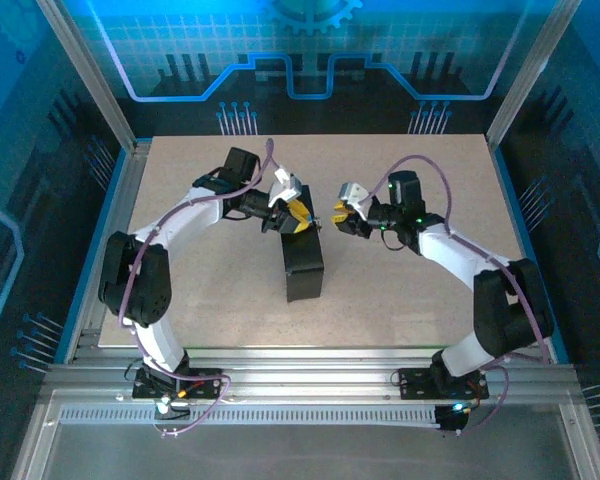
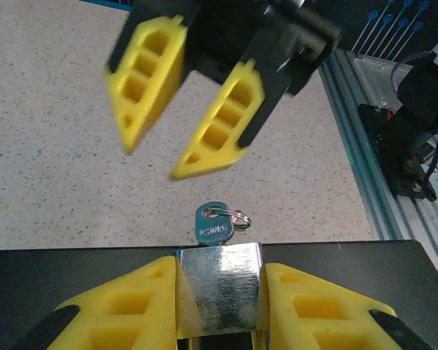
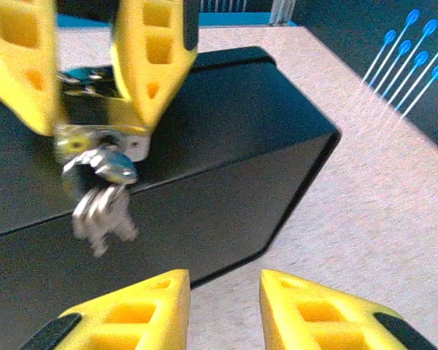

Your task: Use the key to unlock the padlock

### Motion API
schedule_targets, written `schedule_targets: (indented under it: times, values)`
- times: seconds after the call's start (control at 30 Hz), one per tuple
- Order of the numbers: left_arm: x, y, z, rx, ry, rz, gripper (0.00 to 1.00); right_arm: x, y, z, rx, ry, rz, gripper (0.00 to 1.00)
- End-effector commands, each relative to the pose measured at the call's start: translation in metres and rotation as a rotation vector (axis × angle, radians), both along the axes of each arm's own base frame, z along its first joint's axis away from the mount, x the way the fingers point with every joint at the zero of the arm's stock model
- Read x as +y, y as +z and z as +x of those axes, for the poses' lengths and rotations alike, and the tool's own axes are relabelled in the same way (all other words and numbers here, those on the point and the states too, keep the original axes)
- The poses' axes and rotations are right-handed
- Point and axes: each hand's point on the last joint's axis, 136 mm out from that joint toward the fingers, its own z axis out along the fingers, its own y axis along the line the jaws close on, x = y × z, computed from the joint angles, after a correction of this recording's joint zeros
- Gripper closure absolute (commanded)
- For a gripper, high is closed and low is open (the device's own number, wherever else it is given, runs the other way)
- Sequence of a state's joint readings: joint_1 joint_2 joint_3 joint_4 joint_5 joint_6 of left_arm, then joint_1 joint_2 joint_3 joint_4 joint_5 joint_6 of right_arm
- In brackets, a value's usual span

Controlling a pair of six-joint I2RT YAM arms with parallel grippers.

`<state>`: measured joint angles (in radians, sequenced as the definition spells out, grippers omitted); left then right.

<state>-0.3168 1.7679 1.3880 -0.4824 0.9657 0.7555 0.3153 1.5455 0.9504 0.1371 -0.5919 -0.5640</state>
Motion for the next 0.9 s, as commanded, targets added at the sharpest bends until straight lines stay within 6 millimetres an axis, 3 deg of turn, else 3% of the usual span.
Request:
schedule_targets:
  times: [0.0,0.2,0.4,0.63,0.87]
  values:
    - [-0.004,0.022,-0.005,0.028,-0.061,-0.075,1.00,0.007,0.014,0.031,-0.326,-0.037,-0.093,0.69]
    - [-0.005,0.023,-0.002,0.050,-0.070,-0.078,1.00,0.009,0.020,0.034,-0.414,-0.035,-0.112,0.68]
    - [-0.001,0.022,0.000,0.060,-0.060,-0.075,1.00,0.009,0.025,0.002,-0.295,0.070,-0.099,0.70]
    - [0.001,0.022,-0.001,0.057,-0.056,-0.071,1.00,0.016,0.052,-0.038,-0.179,0.232,0.033,0.70]
    - [0.001,0.025,-0.001,0.045,-0.055,-0.073,1.00,0.028,0.048,-0.037,-0.168,0.259,0.020,0.70]
